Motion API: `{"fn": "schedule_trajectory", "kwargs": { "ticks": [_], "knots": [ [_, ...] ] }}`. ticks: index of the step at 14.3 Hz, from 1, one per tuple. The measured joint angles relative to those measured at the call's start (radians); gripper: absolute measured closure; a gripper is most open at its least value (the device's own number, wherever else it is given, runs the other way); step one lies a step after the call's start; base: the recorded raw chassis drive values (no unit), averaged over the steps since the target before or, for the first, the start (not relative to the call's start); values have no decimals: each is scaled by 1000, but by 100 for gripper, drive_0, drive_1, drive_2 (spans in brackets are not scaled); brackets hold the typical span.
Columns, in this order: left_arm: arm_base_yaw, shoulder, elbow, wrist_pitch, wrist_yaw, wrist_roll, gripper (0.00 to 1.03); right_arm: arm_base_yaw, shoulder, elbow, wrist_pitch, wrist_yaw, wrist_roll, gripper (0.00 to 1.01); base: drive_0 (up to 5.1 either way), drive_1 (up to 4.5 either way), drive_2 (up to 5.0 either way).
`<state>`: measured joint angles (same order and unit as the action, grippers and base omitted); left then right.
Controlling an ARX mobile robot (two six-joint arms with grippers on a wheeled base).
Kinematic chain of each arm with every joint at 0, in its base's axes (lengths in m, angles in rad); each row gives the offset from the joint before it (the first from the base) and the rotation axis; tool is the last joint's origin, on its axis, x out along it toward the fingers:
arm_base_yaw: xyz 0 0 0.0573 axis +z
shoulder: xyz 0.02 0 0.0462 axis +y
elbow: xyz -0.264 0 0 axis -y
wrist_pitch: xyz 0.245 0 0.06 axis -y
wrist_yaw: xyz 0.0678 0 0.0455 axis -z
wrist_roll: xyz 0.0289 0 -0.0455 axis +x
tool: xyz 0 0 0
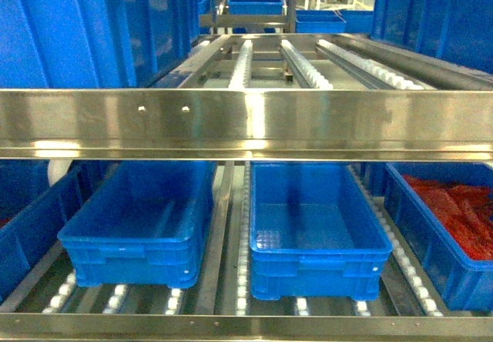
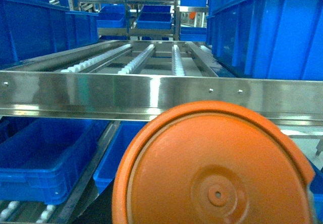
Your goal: Sort blue parts and orange caps into right shelf containers
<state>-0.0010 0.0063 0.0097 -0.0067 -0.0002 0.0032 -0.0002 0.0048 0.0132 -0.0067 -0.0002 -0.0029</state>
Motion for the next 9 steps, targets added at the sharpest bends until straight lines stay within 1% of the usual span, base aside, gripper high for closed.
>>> {"fn": "schedule_trajectory", "kwargs": {
  "ticks": [7,9],
  "knots": [
    [0,0,0,-1,0,0,59,0,0,0,-1,0,0,57,-490,251,251],
    [0,0,0,-2,-8,0,59,0,0,0,3,-5,0,57,0,0,0]
  ]
}}
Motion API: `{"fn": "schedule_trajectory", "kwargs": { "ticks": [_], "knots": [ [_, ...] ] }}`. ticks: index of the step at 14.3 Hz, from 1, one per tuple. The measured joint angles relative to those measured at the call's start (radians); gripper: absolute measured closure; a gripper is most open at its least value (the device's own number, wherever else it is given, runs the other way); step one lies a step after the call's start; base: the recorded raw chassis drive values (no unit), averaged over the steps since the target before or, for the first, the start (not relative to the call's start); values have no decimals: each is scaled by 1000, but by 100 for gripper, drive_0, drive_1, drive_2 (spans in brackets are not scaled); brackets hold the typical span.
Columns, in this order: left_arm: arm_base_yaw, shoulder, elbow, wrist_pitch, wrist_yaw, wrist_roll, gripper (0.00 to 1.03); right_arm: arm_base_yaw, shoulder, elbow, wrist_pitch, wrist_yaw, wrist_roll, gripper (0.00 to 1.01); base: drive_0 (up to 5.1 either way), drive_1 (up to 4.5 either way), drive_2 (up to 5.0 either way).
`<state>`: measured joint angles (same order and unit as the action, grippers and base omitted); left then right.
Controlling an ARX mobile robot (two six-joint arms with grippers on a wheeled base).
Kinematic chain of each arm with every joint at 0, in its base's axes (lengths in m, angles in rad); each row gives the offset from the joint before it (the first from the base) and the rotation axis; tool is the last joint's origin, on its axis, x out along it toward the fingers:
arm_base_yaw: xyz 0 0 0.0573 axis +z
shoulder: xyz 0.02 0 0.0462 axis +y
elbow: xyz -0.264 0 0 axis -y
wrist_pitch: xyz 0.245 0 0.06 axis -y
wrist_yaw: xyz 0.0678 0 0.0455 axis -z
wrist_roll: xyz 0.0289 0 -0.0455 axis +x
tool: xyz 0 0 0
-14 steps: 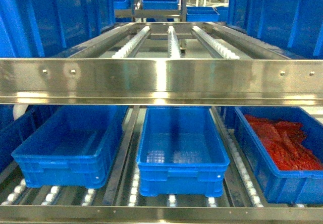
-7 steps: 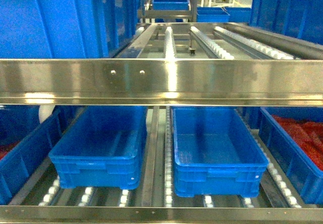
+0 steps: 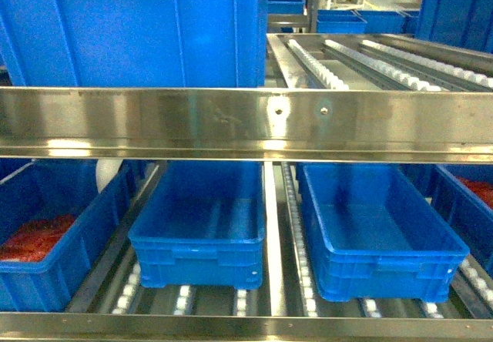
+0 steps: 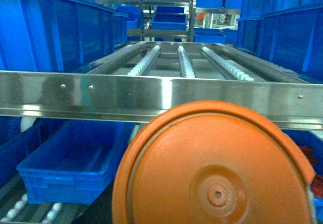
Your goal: Sort blue parts and orange caps into right shelf containers
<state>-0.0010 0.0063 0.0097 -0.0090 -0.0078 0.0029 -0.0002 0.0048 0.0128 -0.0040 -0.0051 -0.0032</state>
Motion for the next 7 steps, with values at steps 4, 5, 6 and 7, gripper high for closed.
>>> {"fn": "schedule_trajectory", "kwargs": {
  "ticks": [4,5,6,7],
  "knots": [
    [0,0,0,3,8,0,59,0,0,0,-3,2,0,57,0,0,0],
    [0,0,0,3,7,0,59,0,0,0,-2,2,0,57,0,0,0],
    [0,0,0,3,7,0,59,0,0,0,-2,2,0,57,0,0,0],
    [0,0,0,3,7,0,59,0,0,0,-2,2,0,57,0,0,0]
  ]
}}
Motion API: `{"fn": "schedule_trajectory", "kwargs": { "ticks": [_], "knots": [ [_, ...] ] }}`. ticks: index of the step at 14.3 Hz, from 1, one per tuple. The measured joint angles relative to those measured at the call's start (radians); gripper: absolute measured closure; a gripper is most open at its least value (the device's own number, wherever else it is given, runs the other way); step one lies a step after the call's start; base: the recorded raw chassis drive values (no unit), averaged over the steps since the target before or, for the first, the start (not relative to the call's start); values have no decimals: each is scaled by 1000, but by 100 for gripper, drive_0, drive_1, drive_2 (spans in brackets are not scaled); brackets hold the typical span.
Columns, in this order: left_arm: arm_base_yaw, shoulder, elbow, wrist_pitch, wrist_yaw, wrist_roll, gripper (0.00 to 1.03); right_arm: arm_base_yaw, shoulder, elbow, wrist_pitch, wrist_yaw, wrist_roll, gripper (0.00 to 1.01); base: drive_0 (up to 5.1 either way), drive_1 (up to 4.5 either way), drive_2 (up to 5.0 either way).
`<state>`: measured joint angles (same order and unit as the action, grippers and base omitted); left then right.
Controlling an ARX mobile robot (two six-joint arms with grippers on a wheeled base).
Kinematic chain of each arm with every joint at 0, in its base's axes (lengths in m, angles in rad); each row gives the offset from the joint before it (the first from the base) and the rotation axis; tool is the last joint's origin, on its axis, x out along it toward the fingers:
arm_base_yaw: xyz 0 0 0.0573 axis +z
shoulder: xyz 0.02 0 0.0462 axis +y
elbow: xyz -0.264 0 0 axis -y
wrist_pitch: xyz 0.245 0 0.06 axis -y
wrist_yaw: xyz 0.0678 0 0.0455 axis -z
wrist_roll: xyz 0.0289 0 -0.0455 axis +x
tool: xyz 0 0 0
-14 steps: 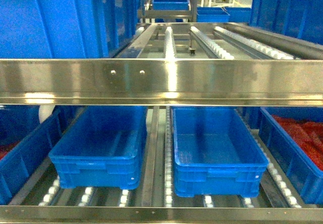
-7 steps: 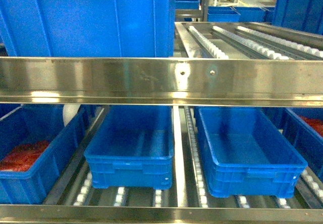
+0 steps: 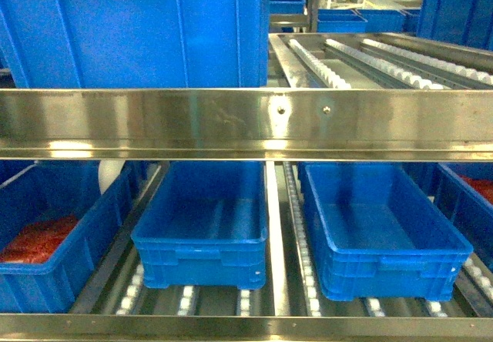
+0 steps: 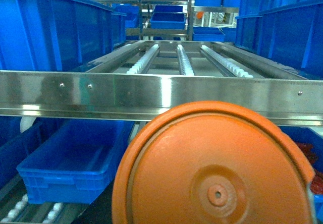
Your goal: Sort blue parts and orange caps into right shelf containers
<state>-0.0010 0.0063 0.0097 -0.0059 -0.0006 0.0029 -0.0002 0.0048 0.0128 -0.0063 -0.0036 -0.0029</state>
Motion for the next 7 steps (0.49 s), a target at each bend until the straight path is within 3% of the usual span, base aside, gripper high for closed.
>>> {"fn": "schedule_trajectory", "kwargs": {
  "ticks": [7],
  "knots": [
    [0,0,0,1,0,0,59,0,0,0,1,2,0,57,0,0,0]
  ]
}}
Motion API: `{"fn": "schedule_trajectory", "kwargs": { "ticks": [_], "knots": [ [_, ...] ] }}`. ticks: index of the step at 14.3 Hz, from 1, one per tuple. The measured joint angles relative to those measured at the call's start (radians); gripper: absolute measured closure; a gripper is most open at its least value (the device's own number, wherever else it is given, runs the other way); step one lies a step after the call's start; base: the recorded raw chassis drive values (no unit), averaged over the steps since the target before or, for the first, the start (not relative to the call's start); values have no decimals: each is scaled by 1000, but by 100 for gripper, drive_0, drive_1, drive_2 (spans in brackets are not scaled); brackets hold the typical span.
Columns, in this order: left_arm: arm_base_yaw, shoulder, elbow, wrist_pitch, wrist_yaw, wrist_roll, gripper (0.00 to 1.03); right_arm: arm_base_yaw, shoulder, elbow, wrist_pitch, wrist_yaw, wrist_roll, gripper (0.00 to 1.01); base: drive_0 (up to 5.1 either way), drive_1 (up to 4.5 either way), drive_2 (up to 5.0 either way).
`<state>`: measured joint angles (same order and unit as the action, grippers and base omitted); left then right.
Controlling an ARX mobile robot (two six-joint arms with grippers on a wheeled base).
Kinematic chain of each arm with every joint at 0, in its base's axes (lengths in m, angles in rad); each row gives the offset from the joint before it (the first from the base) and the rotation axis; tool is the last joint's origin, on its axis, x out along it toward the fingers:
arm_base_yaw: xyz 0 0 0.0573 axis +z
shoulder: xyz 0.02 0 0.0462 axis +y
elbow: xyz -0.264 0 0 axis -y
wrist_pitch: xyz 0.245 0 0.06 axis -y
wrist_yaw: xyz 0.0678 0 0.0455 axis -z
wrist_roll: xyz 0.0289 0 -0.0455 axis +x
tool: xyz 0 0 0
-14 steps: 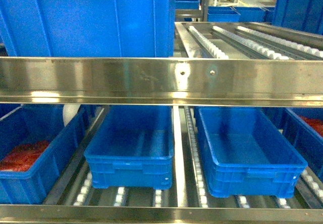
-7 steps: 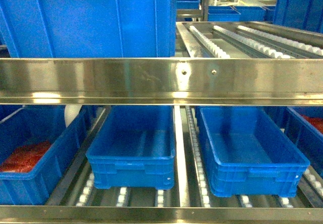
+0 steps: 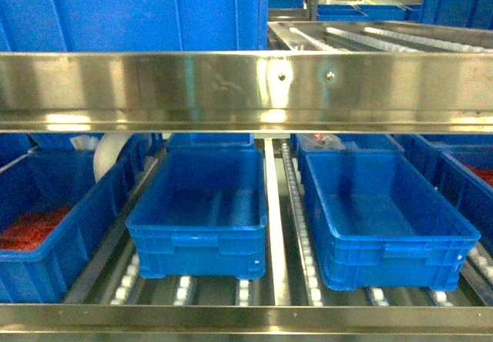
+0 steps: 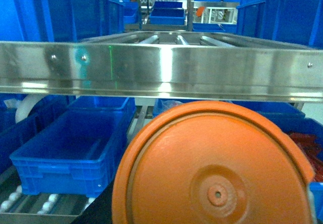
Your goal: Sort blue parts and orange caps into right shelf containers
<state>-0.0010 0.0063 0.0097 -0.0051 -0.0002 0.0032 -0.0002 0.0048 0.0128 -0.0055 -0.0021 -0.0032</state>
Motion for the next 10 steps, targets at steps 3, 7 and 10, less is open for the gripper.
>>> {"fn": "schedule_trajectory", "kwargs": {
  "ticks": [3,7,10],
  "knots": [
    [0,0,0,0,0,0,59,0,0,0,0,2,2,57,0,0,0],
    [0,0,0,-2,0,0,59,0,0,0,0,2,3,57,0,0,0],
    [0,0,0,-1,0,0,59,0,0,0,0,2,3,57,0,0,0]
  ]
}}
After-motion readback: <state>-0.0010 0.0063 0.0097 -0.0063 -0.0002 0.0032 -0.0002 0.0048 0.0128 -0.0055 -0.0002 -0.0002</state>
